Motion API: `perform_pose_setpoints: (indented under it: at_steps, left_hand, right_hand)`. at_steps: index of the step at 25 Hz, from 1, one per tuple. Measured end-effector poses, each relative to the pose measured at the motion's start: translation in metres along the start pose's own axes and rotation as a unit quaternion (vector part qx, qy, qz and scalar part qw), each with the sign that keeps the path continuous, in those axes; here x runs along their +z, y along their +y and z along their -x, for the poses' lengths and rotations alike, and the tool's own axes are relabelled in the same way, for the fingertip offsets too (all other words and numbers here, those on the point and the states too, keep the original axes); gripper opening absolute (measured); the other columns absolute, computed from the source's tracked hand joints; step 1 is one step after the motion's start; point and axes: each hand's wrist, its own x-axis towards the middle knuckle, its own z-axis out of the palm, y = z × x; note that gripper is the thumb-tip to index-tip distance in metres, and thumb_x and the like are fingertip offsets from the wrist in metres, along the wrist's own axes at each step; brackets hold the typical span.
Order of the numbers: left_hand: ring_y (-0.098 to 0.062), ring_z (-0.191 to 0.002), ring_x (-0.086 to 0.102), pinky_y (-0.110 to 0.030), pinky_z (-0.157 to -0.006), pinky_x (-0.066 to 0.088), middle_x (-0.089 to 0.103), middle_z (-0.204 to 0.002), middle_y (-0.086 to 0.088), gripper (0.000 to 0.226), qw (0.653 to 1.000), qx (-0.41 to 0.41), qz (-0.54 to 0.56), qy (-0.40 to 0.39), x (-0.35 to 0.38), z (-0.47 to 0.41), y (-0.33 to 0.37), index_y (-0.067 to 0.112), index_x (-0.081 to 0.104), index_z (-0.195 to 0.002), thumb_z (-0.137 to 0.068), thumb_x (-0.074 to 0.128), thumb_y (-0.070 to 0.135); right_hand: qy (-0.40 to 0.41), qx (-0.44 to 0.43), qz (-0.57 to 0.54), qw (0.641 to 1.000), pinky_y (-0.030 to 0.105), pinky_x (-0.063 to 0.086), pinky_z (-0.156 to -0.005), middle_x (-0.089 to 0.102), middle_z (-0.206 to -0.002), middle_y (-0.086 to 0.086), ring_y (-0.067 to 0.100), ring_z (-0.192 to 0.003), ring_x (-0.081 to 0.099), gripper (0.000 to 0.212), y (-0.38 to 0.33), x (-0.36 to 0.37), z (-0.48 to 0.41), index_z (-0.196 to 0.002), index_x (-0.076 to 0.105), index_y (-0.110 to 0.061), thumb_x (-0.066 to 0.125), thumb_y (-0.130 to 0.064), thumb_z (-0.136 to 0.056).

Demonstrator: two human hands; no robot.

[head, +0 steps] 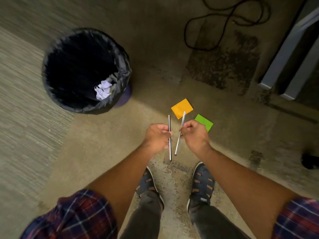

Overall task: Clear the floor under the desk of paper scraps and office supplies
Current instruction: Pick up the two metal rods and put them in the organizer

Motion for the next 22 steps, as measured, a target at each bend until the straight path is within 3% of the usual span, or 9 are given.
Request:
perform_pose_setpoints:
  at_steps: [5,8,10,13,16,18,22]
  left_hand:
    - [-0.011,-0.062,0.076,-0.031,-0.056,0.062,0.073,-0.065,0.008,0.016,0.997,0.07,0.035,0.003,-0.004,0.08,0.081,0.02,0.074,-0.079,-0.092,0.077,0.012]
    - [-0.014,-0.073,0.078,-0.034,-0.061,0.064,0.075,-0.073,0.006,0.028,0.994,0.112,0.006,0.0,-0.007,0.125,0.128,0.029,0.079,-0.081,-0.095,0.072,0.006]
    - [-0.014,-0.074,0.078,-0.035,-0.062,0.065,0.075,-0.079,-0.001,0.027,0.99,0.139,-0.007,-0.008,-0.01,0.16,0.164,0.023,0.078,-0.086,-0.096,0.068,0.0]
    - [-0.018,-0.077,0.076,-0.039,-0.066,0.066,0.075,-0.084,-0.01,0.024,0.981,0.187,-0.054,-0.008,-0.016,0.219,0.215,0.015,0.078,-0.093,-0.096,0.064,-0.004]
    - [-0.006,-0.066,0.069,-0.032,-0.06,0.065,0.071,-0.073,-0.004,0.022,0.96,0.25,-0.126,0.013,-0.026,0.294,0.268,0.015,0.077,-0.088,-0.094,0.067,-0.004]
    - [-0.006,-0.064,0.068,-0.027,-0.057,0.063,0.073,-0.074,-0.01,0.018,0.946,0.285,-0.155,0.028,-0.034,0.336,0.297,0.012,0.078,-0.086,-0.091,0.069,-0.003]
    - [-0.014,-0.072,0.074,-0.029,-0.063,0.059,0.078,-0.077,0.001,0.013,0.907,0.357,-0.218,0.047,-0.05,0.407,0.346,0.019,0.082,-0.092,-0.087,0.074,0.01]
  right_hand:
    - [-0.022,-0.035,-0.076,0.996,0.019,0.053,-0.051,0.071,-0.074,0.004,0.02,-0.064,0.07,0.01,-0.091,-0.056,0.061,-0.084,0.069,-0.013,0.072,-0.006,-0.09]
    - [-0.044,-0.061,-0.113,0.991,0.023,0.055,-0.057,0.069,-0.074,0.005,0.017,-0.064,0.066,0.005,-0.143,-0.097,0.095,-0.092,0.073,-0.001,0.072,-0.005,-0.092]
    - [-0.036,-0.079,-0.128,0.988,0.027,0.057,-0.06,0.072,-0.076,0.014,0.017,-0.065,0.064,0.006,-0.176,-0.126,0.118,-0.092,0.075,0.002,0.073,-0.004,-0.092]
    - [-0.012,-0.106,-0.111,0.988,0.023,0.054,-0.058,0.078,-0.08,0.013,0.013,-0.064,0.067,0.004,-0.223,-0.161,0.158,-0.084,0.079,-0.01,0.077,-0.009,-0.087]
    - [0.004,-0.112,-0.096,0.989,0.036,0.059,-0.066,0.079,-0.078,0.008,0.015,-0.068,0.069,0.003,-0.274,-0.198,0.209,-0.082,0.08,-0.014,0.08,-0.013,-0.085]
    - [0.006,-0.127,-0.095,0.987,0.04,0.061,-0.07,0.078,-0.076,0.006,0.019,-0.069,0.072,0.004,-0.306,-0.219,0.242,-0.084,0.081,-0.014,0.08,-0.017,-0.086]
    - [0.035,-0.182,-0.055,0.981,0.024,0.055,-0.063,0.077,-0.076,-0.009,0.006,-0.071,0.073,0.005,-0.361,-0.252,0.301,-0.082,0.081,-0.026,0.079,-0.026,-0.087]
